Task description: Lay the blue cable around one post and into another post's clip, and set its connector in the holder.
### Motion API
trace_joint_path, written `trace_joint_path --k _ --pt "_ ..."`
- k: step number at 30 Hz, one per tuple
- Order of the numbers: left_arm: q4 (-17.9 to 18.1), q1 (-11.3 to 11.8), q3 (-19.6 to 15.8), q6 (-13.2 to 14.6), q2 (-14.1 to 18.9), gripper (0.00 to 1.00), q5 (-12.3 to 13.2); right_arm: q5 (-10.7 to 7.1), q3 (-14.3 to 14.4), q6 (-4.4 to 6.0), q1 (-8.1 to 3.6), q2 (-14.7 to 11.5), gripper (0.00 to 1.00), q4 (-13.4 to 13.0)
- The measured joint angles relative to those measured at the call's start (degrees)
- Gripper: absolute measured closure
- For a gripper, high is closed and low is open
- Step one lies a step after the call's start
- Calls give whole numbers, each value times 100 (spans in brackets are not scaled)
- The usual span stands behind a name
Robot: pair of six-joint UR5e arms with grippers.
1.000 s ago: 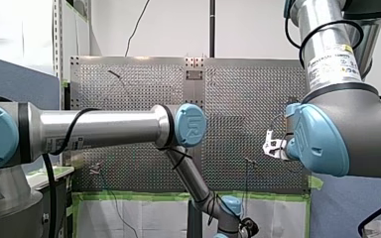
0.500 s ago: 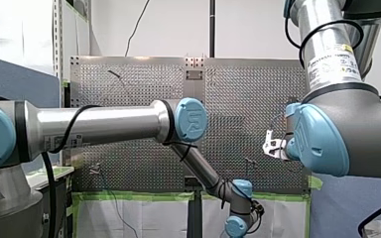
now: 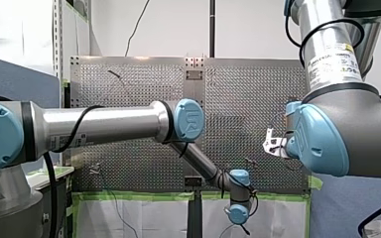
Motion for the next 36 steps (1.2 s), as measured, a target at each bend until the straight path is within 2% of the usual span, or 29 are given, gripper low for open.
trace_joint_path --k 7,15,28,36 --pt "90 52 -277 373 0 0 -373 -2 1 10 11 -26 2 10" --pt "411 -4 -334 649 -2 0 -679 -1 3 11 14 -39 2 18" --pt "668 -54 -272 85 -94 0 -539 -11 7 9 32 -43 2 26" --pt "433 -24 63 -283 -430 0 -502 -22 9 -9 62 -43 2 17"
